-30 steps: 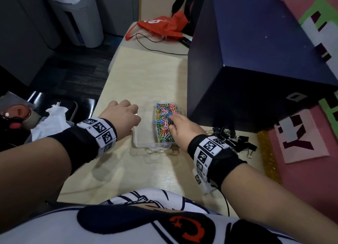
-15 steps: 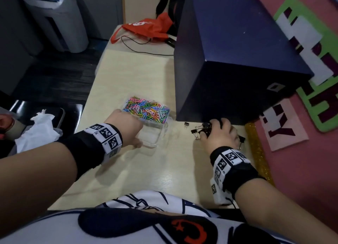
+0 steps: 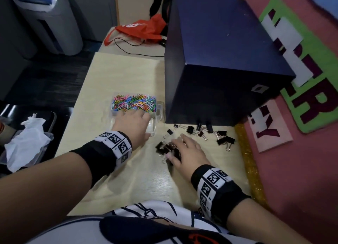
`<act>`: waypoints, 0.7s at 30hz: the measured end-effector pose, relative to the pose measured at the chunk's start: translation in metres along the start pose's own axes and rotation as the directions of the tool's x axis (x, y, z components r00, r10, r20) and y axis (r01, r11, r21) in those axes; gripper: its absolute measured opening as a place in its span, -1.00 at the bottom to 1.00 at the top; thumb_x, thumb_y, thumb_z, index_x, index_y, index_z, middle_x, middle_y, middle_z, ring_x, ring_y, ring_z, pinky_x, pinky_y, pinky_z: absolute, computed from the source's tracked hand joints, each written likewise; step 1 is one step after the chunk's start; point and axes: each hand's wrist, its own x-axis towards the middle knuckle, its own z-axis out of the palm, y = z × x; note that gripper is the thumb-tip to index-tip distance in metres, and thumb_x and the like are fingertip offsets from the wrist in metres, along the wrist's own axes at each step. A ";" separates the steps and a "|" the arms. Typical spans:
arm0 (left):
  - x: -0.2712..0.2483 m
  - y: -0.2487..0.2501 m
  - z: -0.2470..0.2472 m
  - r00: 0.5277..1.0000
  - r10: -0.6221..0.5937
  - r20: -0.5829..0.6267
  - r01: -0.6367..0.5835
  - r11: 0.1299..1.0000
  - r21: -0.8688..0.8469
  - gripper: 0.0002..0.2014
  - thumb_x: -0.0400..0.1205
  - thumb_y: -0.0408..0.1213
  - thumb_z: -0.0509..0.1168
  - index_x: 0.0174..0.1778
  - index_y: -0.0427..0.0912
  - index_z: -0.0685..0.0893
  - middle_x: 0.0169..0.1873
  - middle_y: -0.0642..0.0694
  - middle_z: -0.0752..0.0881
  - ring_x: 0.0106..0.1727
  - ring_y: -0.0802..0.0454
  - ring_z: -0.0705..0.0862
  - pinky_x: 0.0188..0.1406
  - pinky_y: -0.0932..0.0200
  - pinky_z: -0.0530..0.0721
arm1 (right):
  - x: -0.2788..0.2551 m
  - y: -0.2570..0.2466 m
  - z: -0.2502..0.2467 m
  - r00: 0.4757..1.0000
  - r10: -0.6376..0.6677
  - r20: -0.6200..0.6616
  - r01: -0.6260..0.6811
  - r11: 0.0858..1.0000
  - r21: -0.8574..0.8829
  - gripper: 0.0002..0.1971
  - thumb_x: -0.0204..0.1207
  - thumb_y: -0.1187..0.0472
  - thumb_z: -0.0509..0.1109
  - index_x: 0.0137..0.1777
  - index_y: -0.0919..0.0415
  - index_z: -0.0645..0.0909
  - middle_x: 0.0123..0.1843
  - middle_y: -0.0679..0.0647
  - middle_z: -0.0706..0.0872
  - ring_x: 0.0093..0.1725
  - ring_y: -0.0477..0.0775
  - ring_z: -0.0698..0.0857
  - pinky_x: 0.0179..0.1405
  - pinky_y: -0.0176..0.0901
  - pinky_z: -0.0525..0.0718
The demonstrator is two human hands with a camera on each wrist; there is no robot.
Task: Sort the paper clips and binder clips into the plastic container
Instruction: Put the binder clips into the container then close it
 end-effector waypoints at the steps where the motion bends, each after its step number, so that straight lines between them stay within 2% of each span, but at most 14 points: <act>1: -0.003 0.008 0.000 0.996 0.088 -0.024 -0.088 0.996 -0.029 -0.69 0.62 0.03 0.22 0.19 -0.05 0.50 0.16 -0.05 0.59 0.20 -0.07 0.55 0.22 -0.05 0.49 | 0.001 0.003 -0.004 0.998 0.011 -0.054 -0.011 1.000 0.009 -0.44 0.61 -0.12 0.20 0.59 -0.10 0.25 0.69 0.00 0.13 0.66 0.13 0.07 0.61 0.03 0.13; 3: -0.008 0.026 0.005 0.973 0.232 0.002 -0.231 0.969 -0.088 -0.77 0.66 -0.11 0.16 0.19 -0.08 0.51 0.10 -0.06 0.60 0.09 -0.05 0.57 0.08 0.04 0.58 | 0.005 0.015 -0.016 0.988 0.100 -0.120 -0.097 0.995 0.028 -0.47 0.61 -0.10 0.20 0.56 -0.05 0.30 0.66 0.02 0.19 0.62 0.14 0.17 0.59 0.05 0.20; 5: -0.012 0.040 0.013 0.958 0.271 0.090 -0.260 0.958 -0.122 -0.74 0.65 -0.17 0.16 0.25 -0.07 0.49 0.09 -0.07 0.57 0.07 -0.05 0.56 -0.01 0.04 0.64 | 0.008 0.032 -0.027 0.964 0.230 -0.136 -0.226 0.973 0.044 -0.48 0.61 -0.09 0.19 0.56 -0.03 0.30 0.65 0.06 0.20 0.60 0.18 0.20 0.55 0.09 0.26; 6: -0.014 0.045 0.017 0.955 0.261 0.140 -0.245 0.962 -0.124 -0.69 0.64 -0.17 0.19 0.30 -0.05 0.47 0.12 -0.08 0.54 0.10 -0.07 0.55 0.01 0.01 0.65 | 0.010 0.042 -0.032 0.947 0.289 -0.140 -0.285 0.957 0.045 -0.47 0.61 -0.08 0.19 0.57 -0.02 0.29 0.65 0.09 0.18 0.60 0.20 0.20 0.53 0.11 0.27; 8: -0.018 0.049 0.024 0.950 0.227 0.215 -0.209 0.972 -0.103 -0.58 0.61 -0.08 0.23 0.41 0.02 0.41 0.23 -0.08 0.48 0.20 -0.11 0.51 0.08 -0.06 0.64 | 0.014 0.057 -0.041 0.919 0.376 -0.114 -0.378 0.926 0.008 -0.41 0.59 -0.08 0.22 0.60 0.00 0.23 0.68 0.13 0.10 0.62 0.26 0.13 0.54 0.15 0.22; 11: -0.024 0.048 0.033 0.944 0.217 0.250 -0.203 0.976 -0.080 -0.45 0.59 0.10 0.23 0.50 0.09 0.31 0.35 -0.04 0.44 0.32 -0.12 0.46 0.20 -0.10 0.58 | 0.018 0.068 -0.045 0.897 0.439 0.047 -0.436 0.898 -0.068 -0.29 0.59 -0.16 0.21 0.67 -0.03 0.05 0.72 0.13 -0.06 0.67 0.30 0.02 0.60 0.19 0.07; 13: -0.026 0.047 0.037 0.947 0.207 0.246 -0.192 0.978 -0.081 -0.45 0.60 0.05 0.26 0.51 0.10 0.30 0.35 -0.02 0.44 0.33 -0.11 0.45 0.19 -0.08 0.58 | 0.017 0.066 -0.040 0.899 0.422 0.119 -0.416 0.906 -0.075 -0.27 0.59 -0.21 0.19 0.68 -0.07 0.00 0.73 0.09 -0.11 0.69 0.27 -0.03 0.63 0.21 0.08; 17: -0.023 0.045 0.044 0.965 0.150 0.214 -0.135 0.988 -0.081 -0.46 0.55 -0.26 0.37 0.43 0.08 0.36 0.18 -0.03 0.50 0.14 -0.08 0.50 0.00 -0.02 0.69 | 0.014 0.046 -0.028 0.951 0.279 0.135 -0.281 0.960 -0.005 -0.27 0.57 -0.24 0.20 0.67 -0.05 0.06 0.73 0.05 -0.15 0.69 0.23 -0.15 0.61 0.19 0.10; 21: -0.021 0.045 0.046 0.965 0.111 0.236 -0.094 0.992 -0.083 -0.45 0.51 -0.34 0.40 0.39 0.05 0.39 0.10 -0.06 0.51 0.07 -0.09 0.52 -0.05 0.02 0.68 | 0.012 0.022 -0.020 0.982 0.118 0.147 -0.115 0.993 -0.030 -0.18 0.43 -0.35 0.31 0.63 -0.09 0.14 0.72 0.03 -0.04 0.68 0.22 -0.06 0.59 0.13 0.14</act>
